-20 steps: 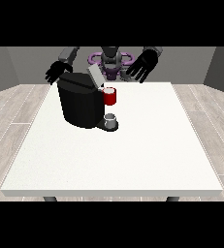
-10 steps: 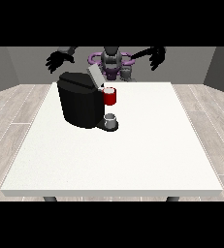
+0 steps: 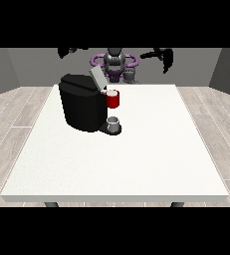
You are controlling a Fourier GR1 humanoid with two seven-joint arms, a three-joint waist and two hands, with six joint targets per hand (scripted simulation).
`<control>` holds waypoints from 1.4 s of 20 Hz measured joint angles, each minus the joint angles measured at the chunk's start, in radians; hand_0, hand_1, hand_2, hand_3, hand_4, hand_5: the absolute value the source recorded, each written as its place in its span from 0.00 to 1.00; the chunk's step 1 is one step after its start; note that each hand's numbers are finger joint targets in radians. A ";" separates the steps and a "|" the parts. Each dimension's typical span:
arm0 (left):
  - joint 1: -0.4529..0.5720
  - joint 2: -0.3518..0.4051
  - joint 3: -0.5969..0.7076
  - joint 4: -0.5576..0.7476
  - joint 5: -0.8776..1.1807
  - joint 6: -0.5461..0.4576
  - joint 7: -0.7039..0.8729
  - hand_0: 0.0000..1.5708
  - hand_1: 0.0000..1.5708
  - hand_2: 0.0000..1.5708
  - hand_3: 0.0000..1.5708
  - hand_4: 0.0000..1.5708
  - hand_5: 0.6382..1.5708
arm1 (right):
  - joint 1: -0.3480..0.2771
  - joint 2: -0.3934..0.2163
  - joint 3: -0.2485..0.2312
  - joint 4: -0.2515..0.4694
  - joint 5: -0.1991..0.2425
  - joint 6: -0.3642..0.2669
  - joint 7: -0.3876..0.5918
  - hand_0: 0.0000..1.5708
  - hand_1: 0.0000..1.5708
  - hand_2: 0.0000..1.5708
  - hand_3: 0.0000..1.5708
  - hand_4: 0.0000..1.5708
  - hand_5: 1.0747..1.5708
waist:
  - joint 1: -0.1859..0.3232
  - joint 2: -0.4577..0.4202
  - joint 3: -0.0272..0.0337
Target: Insert the coffee pod into the coffee machine and close the lid
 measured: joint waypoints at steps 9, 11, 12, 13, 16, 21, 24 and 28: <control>0.117 -0.071 -0.035 -0.128 0.084 -0.039 0.027 0.00 0.00 0.00 0.00 0.06 1.00 | -0.066 -0.014 0.042 -0.006 0.036 0.031 0.040 0.00 0.00 0.00 0.00 0.14 1.00 | 0.094 0.001 0.0005; 0.123 -0.076 -0.042 -0.179 0.105 -0.039 0.045 0.00 0.00 0.00 0.00 0.14 1.00 | -0.080 -0.026 0.034 0.015 0.036 0.051 0.013 0.00 0.00 0.00 0.00 0.00 1.00 | 0.106 0.025 0.0003; 0.133 -0.082 -0.051 -0.205 0.119 -0.040 0.057 0.00 0.00 0.00 0.00 0.07 1.00 | -0.095 -0.036 0.023 0.026 0.032 0.062 0.009 0.00 0.00 0.00 0.00 0.00 1.00 | 0.112 0.033 0.0006; 0.145 -0.080 -0.053 -0.224 0.128 -0.042 0.050 0.00 0.00 0.00 0.00 0.07 1.00 | -0.109 -0.030 0.032 0.025 0.039 0.062 0.006 0.00 0.00 0.00 0.00 0.08 1.00 | 0.108 0.049 0.0007; 0.184 -0.080 -0.074 -0.290 0.156 -0.035 0.072 0.00 0.00 0.00 0.00 0.00 1.00 | -0.139 -0.024 0.032 0.045 0.041 0.071 0.007 0.00 0.00 0.00 0.00 0.00 1.00 | 0.108 0.077 0.0005; 0.256 -0.087 -0.108 -0.394 0.202 -0.039 0.104 0.00 0.00 0.00 0.00 0.00 1.00 | -0.200 -0.036 -0.010 0.110 0.014 0.092 0.011 0.00 0.00 0.00 0.00 0.00 1.00 | 0.129 0.117 0.0005; 0.281 -0.085 -0.129 -0.447 0.225 -0.025 0.120 0.00 0.00 0.00 0.00 0.00 1.00 | -0.235 -0.031 -0.020 0.152 0.008 0.100 -0.001 0.00 0.00 0.00 0.00 0.00 1.00 | 0.124 0.154 0.0006; 0.295 -0.063 -0.137 -0.517 0.244 -0.013 0.156 0.00 0.00 0.00 0.00 0.00 1.00 | -0.289 -0.033 -0.029 0.204 0.013 0.105 -0.007 0.00 0.00 0.00 0.00 0.00 1.00 | 0.114 0.191 0.0005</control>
